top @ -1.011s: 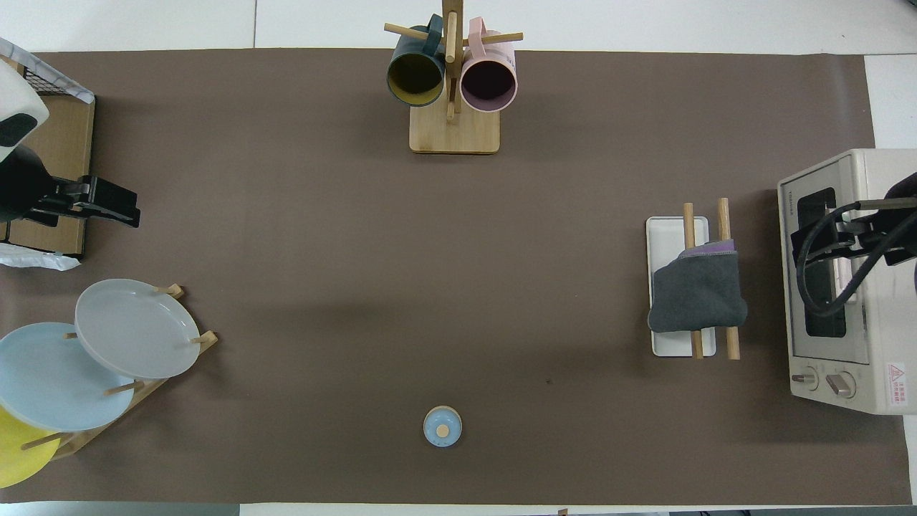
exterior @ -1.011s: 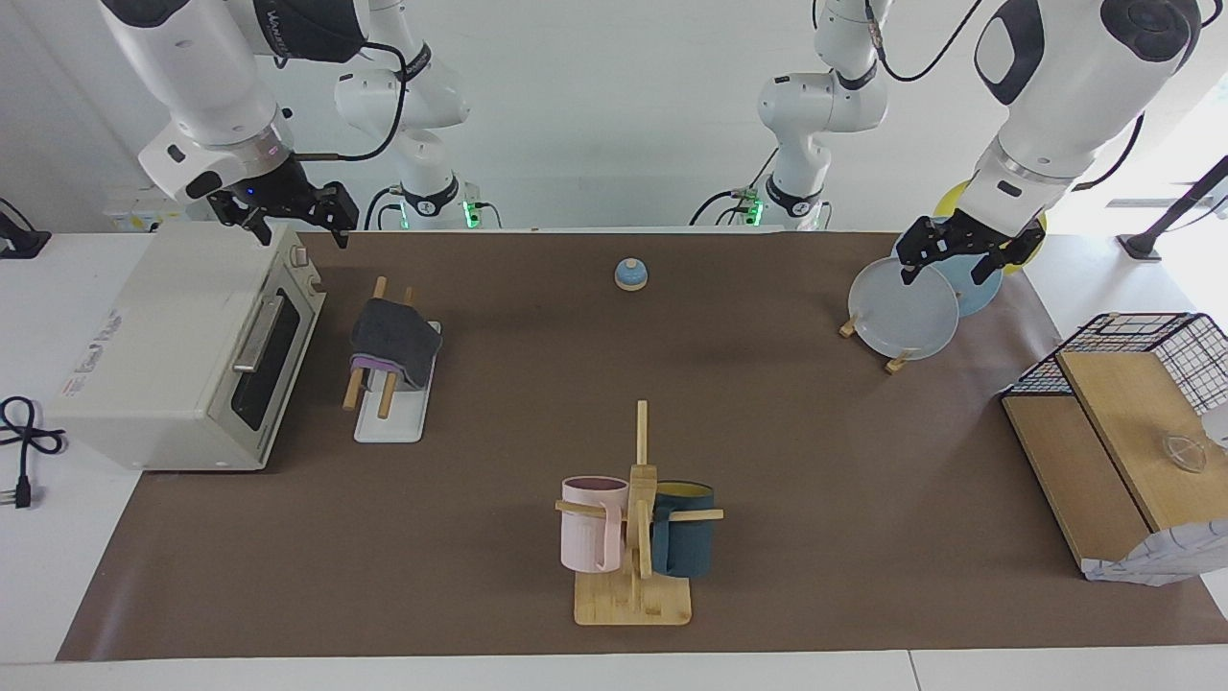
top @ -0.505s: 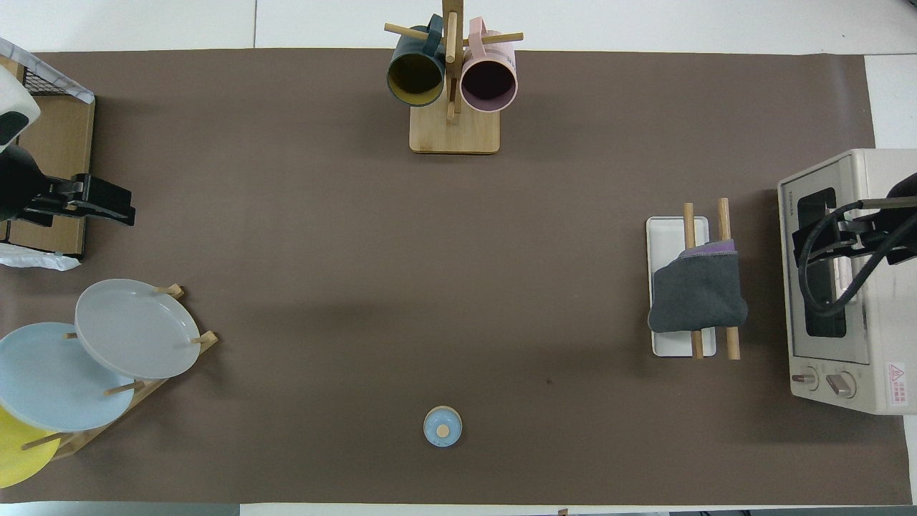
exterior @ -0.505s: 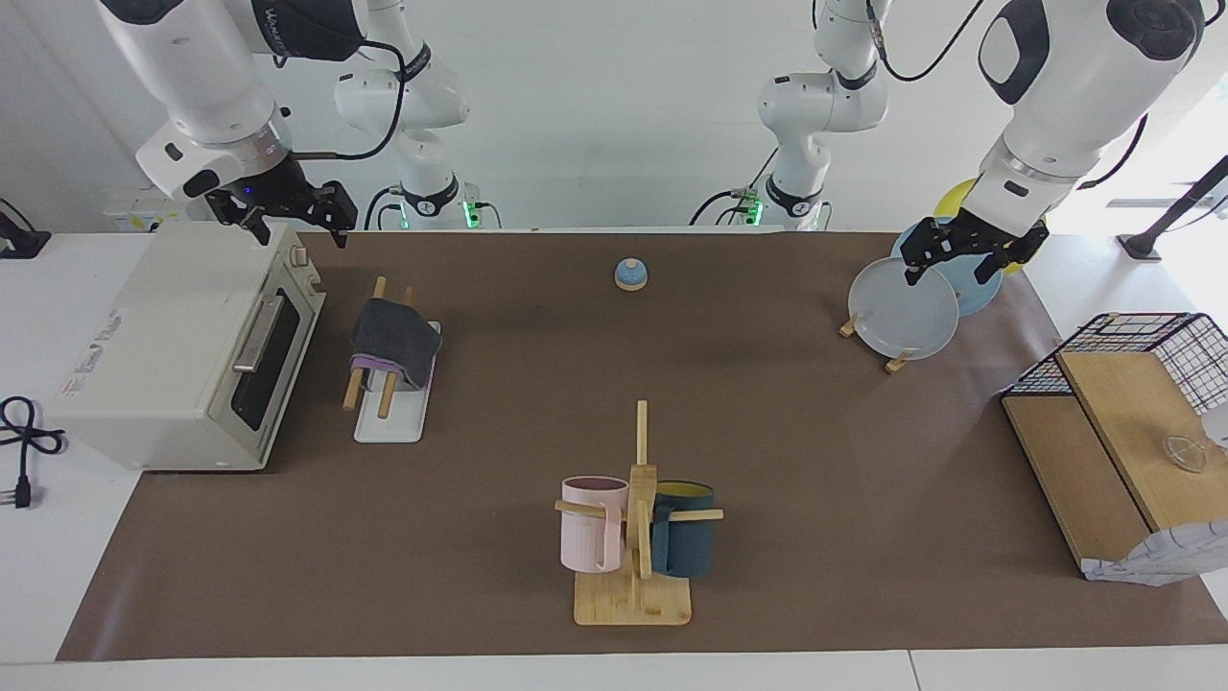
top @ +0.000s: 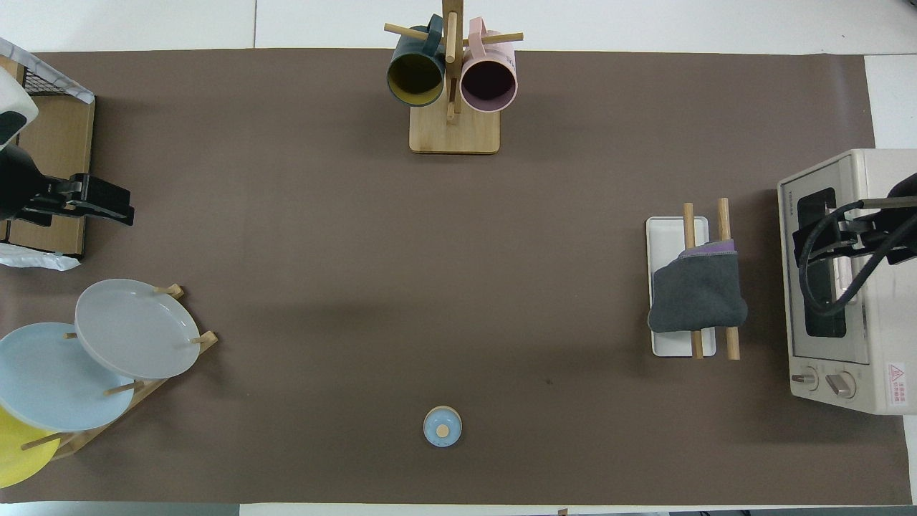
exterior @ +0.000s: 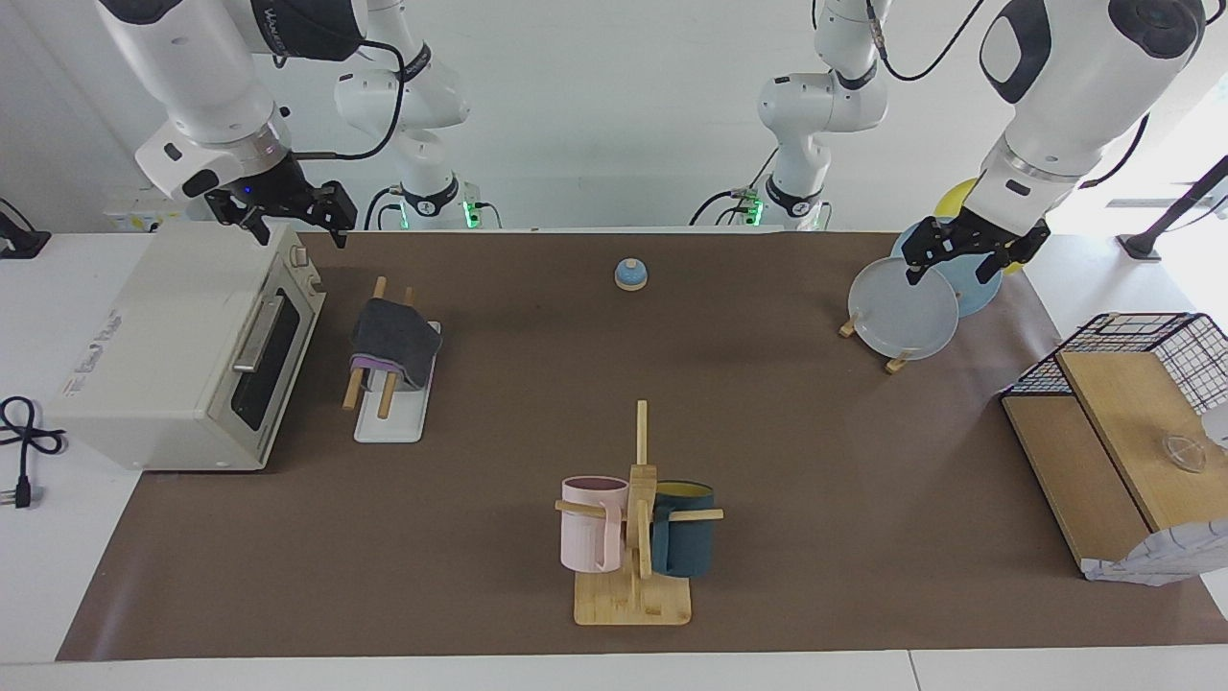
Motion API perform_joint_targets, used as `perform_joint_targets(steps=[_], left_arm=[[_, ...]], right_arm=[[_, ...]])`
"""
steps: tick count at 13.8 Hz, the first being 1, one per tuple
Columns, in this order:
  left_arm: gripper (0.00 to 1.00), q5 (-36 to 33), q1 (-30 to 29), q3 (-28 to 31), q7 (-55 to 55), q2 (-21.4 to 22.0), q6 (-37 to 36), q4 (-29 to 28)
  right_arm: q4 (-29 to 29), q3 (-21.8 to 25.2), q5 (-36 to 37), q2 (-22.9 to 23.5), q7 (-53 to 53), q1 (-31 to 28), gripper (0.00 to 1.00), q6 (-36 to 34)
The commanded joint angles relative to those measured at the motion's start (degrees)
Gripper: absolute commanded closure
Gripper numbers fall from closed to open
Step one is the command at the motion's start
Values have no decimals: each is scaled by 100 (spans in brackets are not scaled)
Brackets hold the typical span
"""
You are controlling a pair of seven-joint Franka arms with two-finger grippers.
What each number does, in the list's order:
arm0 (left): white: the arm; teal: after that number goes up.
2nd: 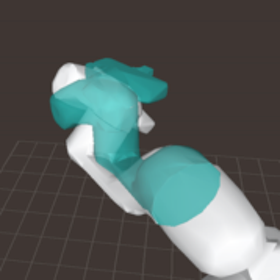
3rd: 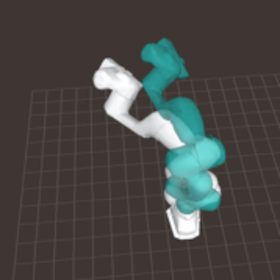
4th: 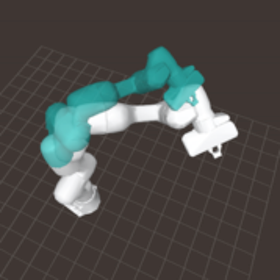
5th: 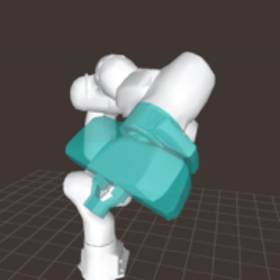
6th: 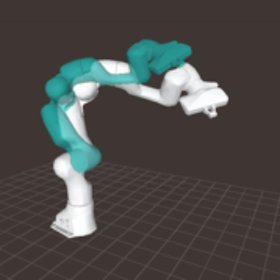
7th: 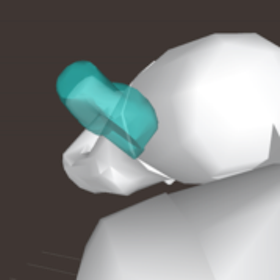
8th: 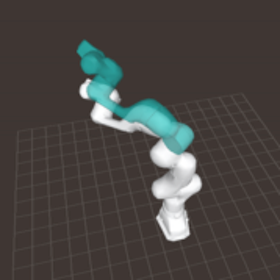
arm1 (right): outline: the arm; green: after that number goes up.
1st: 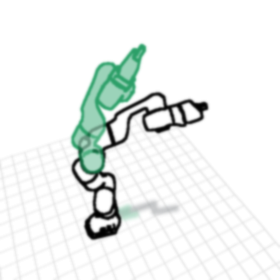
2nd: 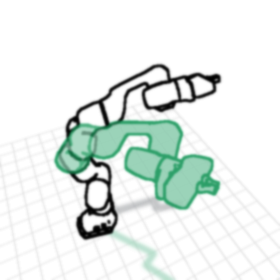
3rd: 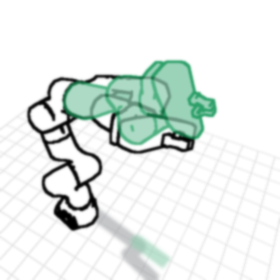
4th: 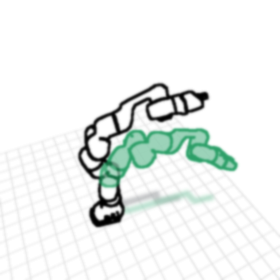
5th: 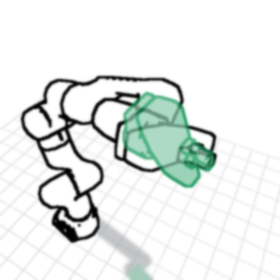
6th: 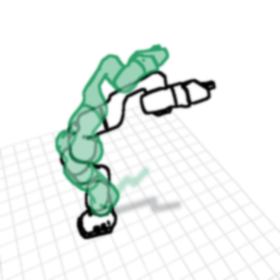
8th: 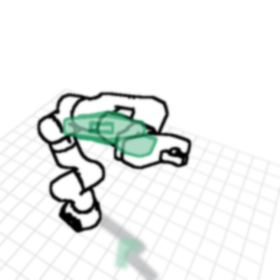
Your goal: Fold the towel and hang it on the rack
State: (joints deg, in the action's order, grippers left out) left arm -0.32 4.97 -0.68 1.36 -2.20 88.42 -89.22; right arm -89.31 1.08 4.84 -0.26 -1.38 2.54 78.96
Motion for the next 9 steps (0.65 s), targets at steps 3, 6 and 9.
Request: perform_joint_targets(steps=[3, 6, 9], left_arm=[[0, 67, -58, -38, 31, 150, 96, -183], [0, 67, -58, -29, 31, 150, 96, -183], [0, 67, -58, -29, 31, 150, 96, -183]], right_arm=[[98, -38, -132, 70, 86, -96, 0, 136], [98, -38, -132, 87, 86, -96, 0, 330], [98, -38, -123, 70, 86, -87, 0, 322]])
